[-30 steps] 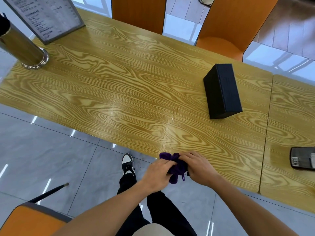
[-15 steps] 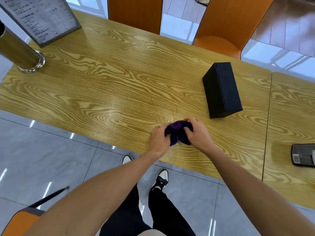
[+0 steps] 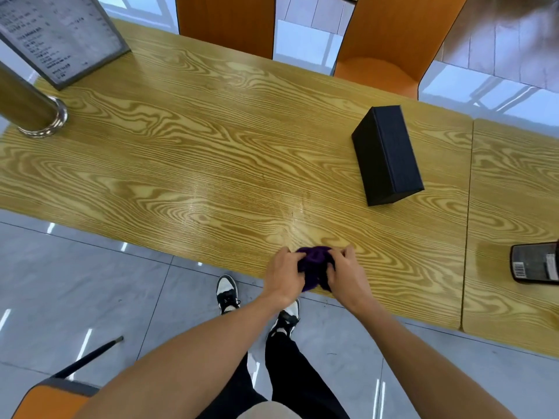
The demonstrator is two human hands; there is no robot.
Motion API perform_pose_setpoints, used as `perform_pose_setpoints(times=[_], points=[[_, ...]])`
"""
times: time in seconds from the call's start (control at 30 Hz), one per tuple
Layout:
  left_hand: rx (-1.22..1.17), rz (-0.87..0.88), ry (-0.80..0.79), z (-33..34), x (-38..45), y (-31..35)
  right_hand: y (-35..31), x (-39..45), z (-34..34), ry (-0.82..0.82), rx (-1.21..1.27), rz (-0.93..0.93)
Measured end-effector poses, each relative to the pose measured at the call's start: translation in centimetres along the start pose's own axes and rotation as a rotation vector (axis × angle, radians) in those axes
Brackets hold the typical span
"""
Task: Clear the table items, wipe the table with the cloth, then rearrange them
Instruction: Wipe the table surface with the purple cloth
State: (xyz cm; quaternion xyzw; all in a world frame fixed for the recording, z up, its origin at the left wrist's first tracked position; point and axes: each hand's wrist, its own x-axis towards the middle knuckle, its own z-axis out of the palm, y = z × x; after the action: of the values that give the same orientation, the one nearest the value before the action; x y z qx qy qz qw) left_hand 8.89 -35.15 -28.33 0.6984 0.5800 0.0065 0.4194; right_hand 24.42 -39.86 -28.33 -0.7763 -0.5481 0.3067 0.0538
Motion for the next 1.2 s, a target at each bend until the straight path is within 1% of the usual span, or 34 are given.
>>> perform_pose_setpoints(times=[0.07, 0.13, 0.17, 0.23, 0.3, 0.33, 0.4, 0.57, 0.67, 0.7, 0.77, 0.83, 0.87, 0.93, 1.0, 1.07, 1.13, 1.2], points=[[-0.040, -0.032, -0.018, 0.5, -1.4, 0.0, -0.2, -1.2, 0.0, -0.048, 0.010, 0.030], [-0.165, -0.107, -0.078, 0.9, -2.5, -0.2, -0.3, -1.8, -0.1, -0.125, 0.022, 0.086], [-0.272, -0.175, -0.149, 0.9, -2.9, -0.5, -0.3, -1.8, -0.3, -0.179, 0.019, 0.111], [-0.469, -0.292, -0.351, 0.6, -3.1, -1.4, 0.0, -1.3, -0.9, -0.293, 0.022, 0.175], [-0.530, -0.337, -0.500, -0.6, -2.5, -2.5, -0.5, -0.3, -2.1, -0.361, 0.091, 0.225], [-0.534, -0.340, -0.516, -1.3, -1.9, -2.9, -1.0, 0.6, -2.8, -0.366, 0.125, 0.223], [-0.577, -0.335, -0.441, -3.3, 0.0, -3.2, -2.9, 3.1, -4.4, -0.329, 0.148, 0.170], [-0.697, -0.310, -0.098, -9.7, 7.2, -2.8, -8.8, 11.7, -6.8, -0.129, 0.253, 0.035], [-0.600, -0.240, 0.128, -13.2, 11.6, -3.5, -11.9, 17.0, -6.9, -0.068, 0.262, -0.030], [-0.554, -0.208, 0.186, -14.1, 12.8, -3.9, -12.8, 18.7, -6.7, -0.046, 0.256, -0.052], [-0.420, -0.137, 0.261, -15.8, 15.0, -4.7, -14.1, 21.3, -6.2, -0.053, 0.245, -0.084], [-0.233, -0.048, 0.272, -16.8, 16.5, -5.5, -14.7, 23.0, -5.7, -0.114, 0.156, -0.174], [-0.143, -0.008, 0.241, -17.0, 17.1, -5.9, -14.7, 23.6, -5.5, -0.140, 0.043, -0.241], [-0.004, 0.044, 0.168, -16.9, 17.8, -6.4, -14.4, 24.0, -5.3, -0.171, -0.270, -0.349], [0.089, 0.054, 0.120, -16.3, 18.2, -6.7, -13.3, 24.2, -4.8, -0.142, -0.480, -0.425], [0.115, 0.071, 0.101, -15.6, 18.3, -6.5, -12.1, 23.8, -4.6, -0.071, -0.535, -0.468], [0.106, 0.107, 0.096, -15.0, 18.5, -5.7, -10.9, 23.3, -4.7, 0.005, -0.520, -0.474], [0.112, 0.127, 0.086, -14.3, 18.6, -4.5, -10.0, 22.7, -4.9, 0.005, -0.462, -0.452]])
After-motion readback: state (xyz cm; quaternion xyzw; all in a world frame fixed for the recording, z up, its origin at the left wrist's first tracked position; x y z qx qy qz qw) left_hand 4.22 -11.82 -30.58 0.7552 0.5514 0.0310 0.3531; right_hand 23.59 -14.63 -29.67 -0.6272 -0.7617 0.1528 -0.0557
